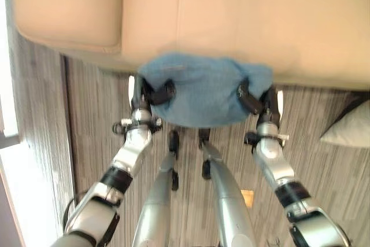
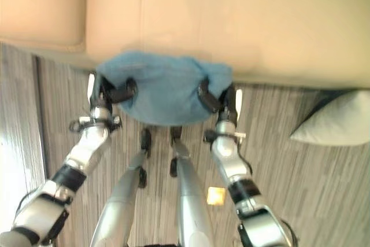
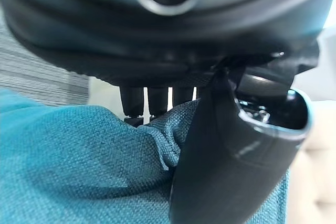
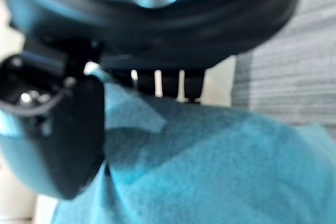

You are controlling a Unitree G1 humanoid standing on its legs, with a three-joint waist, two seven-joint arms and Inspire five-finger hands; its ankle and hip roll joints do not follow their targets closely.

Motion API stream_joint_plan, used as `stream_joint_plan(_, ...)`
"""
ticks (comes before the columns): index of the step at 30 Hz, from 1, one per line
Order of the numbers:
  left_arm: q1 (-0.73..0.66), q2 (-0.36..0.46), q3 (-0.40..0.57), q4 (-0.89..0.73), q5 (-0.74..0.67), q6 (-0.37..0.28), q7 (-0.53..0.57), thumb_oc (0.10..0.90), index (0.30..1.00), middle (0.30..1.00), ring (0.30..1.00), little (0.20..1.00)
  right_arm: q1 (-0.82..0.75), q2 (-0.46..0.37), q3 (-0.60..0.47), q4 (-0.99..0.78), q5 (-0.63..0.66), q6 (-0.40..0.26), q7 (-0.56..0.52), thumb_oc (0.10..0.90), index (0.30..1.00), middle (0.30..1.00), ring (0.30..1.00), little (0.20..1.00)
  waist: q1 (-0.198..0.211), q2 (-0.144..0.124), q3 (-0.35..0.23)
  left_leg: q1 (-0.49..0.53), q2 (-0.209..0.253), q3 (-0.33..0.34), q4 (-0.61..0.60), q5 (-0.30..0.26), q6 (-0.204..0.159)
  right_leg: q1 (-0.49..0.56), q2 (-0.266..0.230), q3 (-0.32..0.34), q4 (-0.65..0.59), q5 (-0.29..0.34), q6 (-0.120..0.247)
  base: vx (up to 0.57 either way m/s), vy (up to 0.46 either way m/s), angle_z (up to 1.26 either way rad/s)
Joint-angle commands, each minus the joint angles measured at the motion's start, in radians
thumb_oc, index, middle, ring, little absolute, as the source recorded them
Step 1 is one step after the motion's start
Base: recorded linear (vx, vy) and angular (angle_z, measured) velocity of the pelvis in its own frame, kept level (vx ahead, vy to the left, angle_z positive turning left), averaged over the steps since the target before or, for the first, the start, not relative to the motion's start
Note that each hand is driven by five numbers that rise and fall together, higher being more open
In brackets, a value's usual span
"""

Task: Pick up all the scattered cushions and arrange them neatly on the sofa.

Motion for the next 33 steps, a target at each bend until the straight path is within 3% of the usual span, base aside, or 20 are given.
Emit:
stream_joint_plan(1, 0.038, -0.077, -0.044, -0.129, 0.045, -0.140, -0.100, 0.400, 0.300, 0.300, 0.300, 0.300, 0.033, 0.033, 0.001, -0.181, -0.082, -0.128, 0.084, 0.400, 0.300, 0.300, 0.300, 0.300, 0.001, 0.028, -0.143, 0.084, 0.052, 0.021, -0.064, -0.039, -0.045, 0.155, 0.002, -0.008, -0.046, -0.107, 0.070, 0.07, -0.055, 0.00)
stream_joint_plan(2, 0.040, -0.077, -0.044, -0.130, 0.045, -0.140, -0.100, 0.400, 0.300, 0.300, 0.300, 0.300, 0.034, 0.033, 0.001, -0.182, -0.083, -0.127, 0.084, 0.400, 0.300, 0.300, 0.300, 0.300, 0.001, 0.028, -0.140, 0.089, 0.053, 0.021, -0.066, -0.038, -0.045, 0.160, 0.003, -0.008, -0.048, -0.107, 0.070, 0.10, -0.049, -0.09)
stream_joint_plan(3, 0.112, -0.055, -0.028, -0.168, 0.064, -0.146, -0.115, 0.400, 0.300, 0.300, 0.300, 0.300, 0.096, 0.005, -0.021, -0.243, -0.119, -0.128, 0.103, 0.400, 0.300, 0.300, 0.300, 0.300, -0.004, 0.025, -0.158, 0.166, 0.060, 0.024, -0.089, -0.042, -0.047, 0.240, 0.005, -0.012, -0.075, -0.108, 0.072, 0.07, -0.037, -0.08)
stream_joint_plan(4, 0.113, -0.055, -0.028, -0.169, 0.064, -0.146, -0.115, 0.400, 0.300, 0.300, 0.300, 0.300, 0.098, 0.005, -0.021, -0.244, -0.120, -0.127, 0.103, 0.400, 0.300, 0.300, 0.300, 0.300, -0.004, 0.024, -0.156, 0.170, 0.060, 0.024, -0.090, -0.042, -0.047, 0.244, 0.005, -0.012, -0.077, -0.108, 0.072, 0.13, -0.059, -0.04)
stream_joint_plan(6, 0.210, -0.027, -0.009, -0.211, 0.074, -0.156, -0.137, 0.400, 0.300, 0.300, 0.300, 0.300, 0.184, -0.032, -0.060, -0.327, -0.167, -0.132, 0.125, 0.400, 0.300, 0.300, 0.300, 0.300, -0.011, 0.020, -0.191, 0.266, 0.072, 0.032, -0.105, -0.053, -0.053, 0.356, 0.013, -0.013, -0.116, -0.118, 0.072, 0.13, -0.072, 0.01)
stream_joint_plan(7, 0.211, -0.027, -0.009, -0.212, 0.074, -0.155, -0.137, 0.400, 0.300, 0.300, 0.300, 0.300, 0.185, -0.032, -0.061, -0.328, -0.167, -0.131, 0.125, 0.400, 0.300, 0.300, 0.300, 0.300, -0.011, 0.020, -0.192, 0.265, 0.071, 0.031, -0.108, -0.049, -0.053, 0.356, 0.013, -0.013, -0.120, -0.113, 0.072, 0.18, -0.090, 0.01)
stream_joint_plan(11, 0.349, 0.020, 0.048, -0.304, 0.076, -0.165, -0.173, 0.400, 0.300, 0.300, 0.300, 0.300, 0.294, -0.079, -0.126, -0.434, -0.208, -0.132, 0.165, 0.400, 0.300, 0.300, 0.300, 0.300, -0.012, 0.005, -0.246, 0.374, 0.081, 0.034, -0.057, -0.096, -0.055, 0.518, 0.031, -0.002, -0.163, -0.138, 0.064, 0.14, -0.041, 0.09)
stream_joint_plan(16, 0.405, 0.020, 0.067, -0.346, 0.055, -0.167, -0.191, 0.400, 0.300, 0.300, 0.300, 0.300, 0.369, -0.086, -0.175, -0.486, -0.209, -0.122, 0.184, 0.400, 0.300, 0.300, 0.300, 0.300, -0.007, -0.010, -0.269, 0.355, 0.073, 0.039, 0.075, -0.075, -0.060, 0.623, 0.015, -0.006, -0.197, -0.145, 0.053, 0.12, -0.013, 0.07)
stream_joint_plan(21, 0.456, 0.008, 0.069, -0.343, 0.060, -0.146, -0.203, 0.400, 0.300, 0.300, 0.300, 0.300, 0.392, -0.062, -0.180, -0.481, -0.193, -0.111, 0.195, 0.400, 0.300, 0.300, 0.300, 0.300, 0.010, -0.016, -0.311, 0.334, 0.054, 0.052, 0.011, -0.074, -0.054, 0.689, 0.014, 0.009, -0.231, -0.149, 0.067, 0.16, 0.036, 0.08)
stream_joint_plan(23, 0.474, 0.008, 0.070, -0.350, 0.069, -0.134, -0.203, 0.400, 0.300, 0.300, 0.300, 0.300, 0.388, -0.054, -0.174, -0.484, -0.189, -0.107, 0.191, 0.400, 0.300, 0.300, 0.300, 0.300, 0.033, -0.014, -0.309, 0.294, 0.038, 0.041, -0.012, -0.027, -0.064, 0.725, 0.026, 0.029, -0.233, -0.159, 0.071, 0.19, 0.109, -0.12)
stream_joint_plan(24, 0.492, 0.007, 0.074, -0.351, 0.076, -0.133, -0.216, 0.400, 0.300, 0.300, 0.300, 0.300, 0.389, -0.049, -0.172, -0.501, -0.197, -0.104, 0.197, 0.400, 0.300, 0.300, 0.300, 0.300, 0.048, -0.004, -0.321, 0.327, 0.033, 0.019, -0.078, -0.021, -0.059, 0.749, 0.035, 0.059, -0.217, -0.184, 0.075, 0.31, 0.186, -0.45)
stream_joint_plan(28, 0.516, 0.012, 0.073, -0.363, 0.084, -0.127, -0.224, 0.400, 0.300, 0.300, 0.300, 0.300, 0.391, -0.040, -0.163, -0.518, -0.216, -0.093, 0.206, 0.400, 0.300, 0.300, 0.300, 0.300, 0.054, -0.002, -0.345, 0.389, 0.026, 0.012, -0.093, -0.034, -0.034, 0.774, 0.012, 0.077, -0.178, -0.205, 0.099, 0.24, 0.179, -0.64)
stream_joint_plan(29, 0.519, 0.020, 0.071, -0.370, 0.090, -0.123, -0.229, 0.400, 0.300, 0.300, 0.300, 0.300, 0.388, -0.031, -0.151, -0.525, -0.222, -0.090, 0.220, 0.400, 0.300, 0.300, 0.300, 0.300, 0.058, 0.002, -0.351, 0.439, 0.028, 0.031, -0.109, -0.048, -0.011, 0.768, -0.009, 0.087, -0.105, -0.211, 0.117, 0.14, 0.143, -0.59)
stream_joint_plan(30, 0.519, 0.020, 0.071, -0.370, 0.090, -0.123, -0.229, 0.400, 0.300, 0.300, 0.300, 0.300, 0.388, -0.030, -0.151, -0.525, -0.222, -0.090, 0.221, 0.400, 0.300, 0.300, 0.300, 0.300, 0.061, 0.000, -0.348, 0.443, 0.027, 0.034, -0.111, -0.048, -0.010, 0.767, -0.010, 0.090, -0.099, -0.214, 0.118, 0.19, 0.257, -0.71)
stream_joint_plan(31, 0.516, 0.034, 0.080, -0.379, 0.097, -0.120, -0.227, 0.400, 0.300, 0.300, 0.300, 0.300, 0.377, -0.025, -0.137, -0.525, -0.218, -0.085, 0.235, 0.400, 0.300, 0.300, 0.300, 0.300, 0.058, 0.007, -0.341, 0.484, 0.029, 0.044, -0.126, -0.059, 0.011, 0.730, -0.022, 0.101, 0.014, -0.189, 0.135, 0.05, 0.119, -0.58)
stream_joint_plan(32, 0.516, 0.034, 0.081, -0.379, 0.097, -0.120, -0.227, 0.400, 0.300, 0.300, 0.300, 0.300, 0.376, -0.025, -0.137, -0.525, -0.218, -0.085, 0.235, 0.400, 0.300, 0.300, 0.300, 0.300, 0.061, 0.006, -0.339, 0.486, 0.029, 0.049, -0.128, -0.059, 0.011, 0.725, -0.023, 0.106, 0.022, -0.192, 0.136, 0.08, 0.193, -0.37)
stream_joint_plan(33, 0.512, 0.047, 0.089, -0.383, 0.104, -0.118, -0.221, 0.400, 0.300, 0.300, 0.300, 0.300, 0.361, -0.013, -0.123, -0.518, -0.203, -0.083, 0.247, 0.400, 0.300, 0.300, 0.300, 0.300, 0.059, 0.012, -0.323, 0.509, 0.035, 0.061, -0.131, -0.069, 0.029, 0.681, -0.030, 0.111, 0.119, -0.157, 0.149, 0.02, 0.078, -0.27)
